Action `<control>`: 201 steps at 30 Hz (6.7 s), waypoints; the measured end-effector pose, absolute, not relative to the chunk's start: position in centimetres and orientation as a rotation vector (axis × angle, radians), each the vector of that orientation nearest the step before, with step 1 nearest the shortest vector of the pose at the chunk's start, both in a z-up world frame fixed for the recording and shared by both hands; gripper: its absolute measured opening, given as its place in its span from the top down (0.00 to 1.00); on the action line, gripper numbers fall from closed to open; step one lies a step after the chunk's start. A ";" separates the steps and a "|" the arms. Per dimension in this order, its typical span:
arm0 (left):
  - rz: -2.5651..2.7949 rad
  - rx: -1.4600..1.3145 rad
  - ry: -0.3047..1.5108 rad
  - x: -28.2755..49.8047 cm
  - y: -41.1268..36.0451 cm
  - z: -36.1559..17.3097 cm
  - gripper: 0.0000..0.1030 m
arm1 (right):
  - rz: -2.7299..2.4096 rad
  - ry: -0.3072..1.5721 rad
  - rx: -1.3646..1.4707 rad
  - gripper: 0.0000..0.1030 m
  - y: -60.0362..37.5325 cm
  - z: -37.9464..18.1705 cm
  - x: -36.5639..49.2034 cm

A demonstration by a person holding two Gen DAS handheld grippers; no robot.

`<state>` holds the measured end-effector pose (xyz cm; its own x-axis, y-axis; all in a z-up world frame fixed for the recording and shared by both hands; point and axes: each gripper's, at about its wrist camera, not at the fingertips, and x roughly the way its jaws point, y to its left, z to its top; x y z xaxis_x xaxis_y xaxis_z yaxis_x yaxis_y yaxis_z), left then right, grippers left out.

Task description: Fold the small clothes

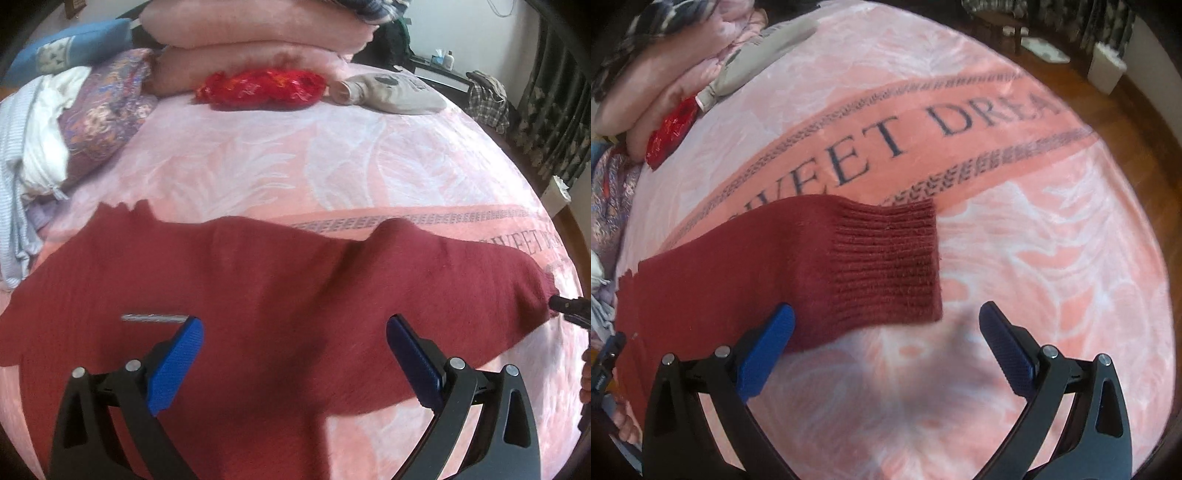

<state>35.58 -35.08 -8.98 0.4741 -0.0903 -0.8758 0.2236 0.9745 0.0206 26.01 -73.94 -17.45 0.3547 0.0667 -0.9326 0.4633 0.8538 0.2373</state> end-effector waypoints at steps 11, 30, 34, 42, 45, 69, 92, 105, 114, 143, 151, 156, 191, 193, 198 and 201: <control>-0.157 0.109 1.054 36.3 -32.9 -9.5 0.04 | -0.211 1.123 0.568 0.93 -74.2 -16.1 26.9; -0.090 0.120 1.075 35.8 -22.8 -9.4 0.04 | -0.357 1.012 0.419 0.93 -69.7 -12.1 24.6; -0.070 0.087 1.093 35.8 -19.9 -9.1 0.04 | -0.160 1.016 0.259 0.92 -61.1 -9.9 26.8; -0.076 0.052 1.113 35.1 -15.5 -8.5 0.04 | 0.207 1.029 0.084 0.92 -43.7 -9.2 30.8; -0.074 0.033 1.120 34.6 -13.8 -8.6 0.04 | 0.322 1.035 0.068 0.92 -38.5 -9.0 31.6; -0.287 -0.058 1.294 34.1 -23.4 -13.1 0.04 | 0.322 1.024 0.268 0.48 -44.7 -8.3 23.6; -0.448 -0.149 1.159 33.1 -25.8 -10.1 0.88 | 0.263 1.001 0.301 0.50 -46.5 -10.6 20.7; -0.270 -0.115 0.970 33.8 -11.5 -4.2 0.88 | 0.298 0.973 0.357 0.50 -44.6 -9.2 21.5; -0.158 -0.141 1.020 35.0 -5.0 -7.5 0.88 | 0.328 1.012 0.394 0.50 -39.5 -11.5 26.4; -0.115 -0.138 1.061 35.0 -3.8 -9.3 0.71 | 0.304 1.061 0.369 0.46 -35.7 -11.9 28.7; 0.039 -0.172 1.194 36.3 -0.5 -14.2 0.63 | 0.269 1.134 0.404 0.47 -35.8 -16.6 29.4; 0.038 -0.153 1.141 34.6 1.7 -12.3 0.57 | 0.257 1.125 0.359 0.44 -35.0 -15.5 28.6; 0.442 -0.382 1.132 33.3 41.5 -14.0 0.21 | 0.466 1.252 0.088 0.35 -10.5 -15.4 26.5; 0.430 -0.378 1.135 33.7 41.7 -14.4 0.34 | 0.454 1.259 0.080 0.35 -10.6 -15.6 26.5; 0.399 -0.306 1.141 34.2 40.4 -15.1 0.79 | 0.433 1.268 0.095 0.35 -11.4 -16.1 26.5; 0.379 -0.291 1.122 34.0 39.4 -14.5 0.92 | 0.424 1.267 0.111 0.35 -12.2 -16.1 26.3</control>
<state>34.00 39.37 -14.50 0.3818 0.1480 -0.9123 -0.4361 0.8991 -0.0366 26.31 -12.24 -16.12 0.2331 0.3686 -0.8999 -0.2478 0.9173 0.3115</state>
